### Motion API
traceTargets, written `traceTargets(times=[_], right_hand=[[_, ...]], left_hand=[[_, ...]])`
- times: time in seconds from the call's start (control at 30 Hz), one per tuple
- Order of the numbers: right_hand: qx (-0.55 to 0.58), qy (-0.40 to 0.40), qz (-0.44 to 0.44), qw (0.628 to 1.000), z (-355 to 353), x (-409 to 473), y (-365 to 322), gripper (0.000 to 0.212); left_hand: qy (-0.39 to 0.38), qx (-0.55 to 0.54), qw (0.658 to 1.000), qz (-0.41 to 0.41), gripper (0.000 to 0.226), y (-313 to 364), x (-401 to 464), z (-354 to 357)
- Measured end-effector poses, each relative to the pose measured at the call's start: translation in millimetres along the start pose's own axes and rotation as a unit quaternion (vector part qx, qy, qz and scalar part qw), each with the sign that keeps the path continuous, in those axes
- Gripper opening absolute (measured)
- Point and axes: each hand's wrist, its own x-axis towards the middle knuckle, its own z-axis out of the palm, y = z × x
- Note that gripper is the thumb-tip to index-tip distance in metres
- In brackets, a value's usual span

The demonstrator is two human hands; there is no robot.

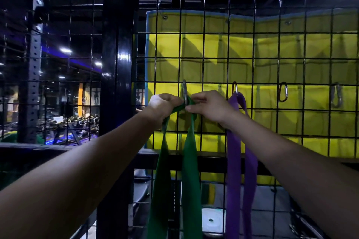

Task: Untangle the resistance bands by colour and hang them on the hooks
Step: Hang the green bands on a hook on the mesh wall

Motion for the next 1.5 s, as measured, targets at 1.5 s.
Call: traceTargets(times=[1.5], right_hand=[[-0.1, 0.044, 0.097, 0.989, 146, -221, 128, 0.018]], left_hand=[[0.064, 0.256, 0.964, 0.026, 0.011, -216, -208, 28]])
